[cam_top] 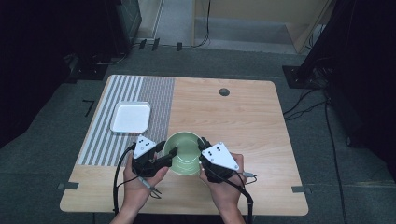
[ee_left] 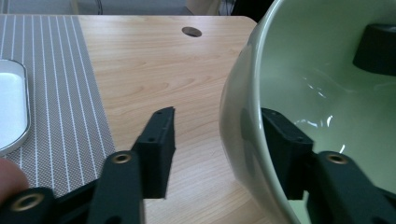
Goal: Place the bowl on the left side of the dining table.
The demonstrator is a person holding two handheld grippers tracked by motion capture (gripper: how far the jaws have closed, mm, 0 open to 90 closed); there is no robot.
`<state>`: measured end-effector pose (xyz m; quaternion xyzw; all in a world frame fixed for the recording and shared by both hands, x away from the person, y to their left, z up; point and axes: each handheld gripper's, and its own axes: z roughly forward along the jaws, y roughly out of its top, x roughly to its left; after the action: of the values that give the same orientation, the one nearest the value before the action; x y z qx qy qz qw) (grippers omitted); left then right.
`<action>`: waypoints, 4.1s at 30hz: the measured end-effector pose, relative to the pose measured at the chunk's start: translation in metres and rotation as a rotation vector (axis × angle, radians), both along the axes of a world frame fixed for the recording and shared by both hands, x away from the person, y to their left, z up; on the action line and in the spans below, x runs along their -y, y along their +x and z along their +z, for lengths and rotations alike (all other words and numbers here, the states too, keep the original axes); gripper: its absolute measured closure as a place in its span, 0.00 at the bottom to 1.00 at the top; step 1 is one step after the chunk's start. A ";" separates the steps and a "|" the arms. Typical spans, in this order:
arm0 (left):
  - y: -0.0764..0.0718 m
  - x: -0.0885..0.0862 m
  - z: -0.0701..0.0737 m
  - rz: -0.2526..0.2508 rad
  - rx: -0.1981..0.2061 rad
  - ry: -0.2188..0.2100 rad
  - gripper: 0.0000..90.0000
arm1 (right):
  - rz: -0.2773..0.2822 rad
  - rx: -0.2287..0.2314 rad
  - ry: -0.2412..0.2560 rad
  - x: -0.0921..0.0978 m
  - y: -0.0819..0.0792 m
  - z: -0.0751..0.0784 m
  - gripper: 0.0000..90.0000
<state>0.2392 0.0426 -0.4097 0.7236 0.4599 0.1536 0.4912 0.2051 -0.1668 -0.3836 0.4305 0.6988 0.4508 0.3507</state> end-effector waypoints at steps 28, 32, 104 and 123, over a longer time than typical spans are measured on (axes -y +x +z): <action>0.003 -0.037 0.002 0.017 0.111 -0.014 0.92 | -0.024 0.103 -0.017 -0.045 -0.009 -0.014 0.95; 0.004 -0.038 0.001 0.011 0.107 -0.021 0.93 | 0.007 0.087 0.013 -0.042 -0.008 -0.013 0.92; 0.028 -0.108 -0.006 0.221 0.144 -0.033 0.93 | -0.090 -0.042 0.149 0.081 -0.007 -0.020 0.18; 0.044 -0.135 -0.019 0.293 0.111 -0.066 0.92 | -0.139 -0.047 0.148 0.110 -0.012 -0.032 0.18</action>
<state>0.2832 0.1776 -0.4289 0.6224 0.5376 0.2483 0.5118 0.1928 -0.2765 -0.4159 0.5130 0.6403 0.4655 0.3319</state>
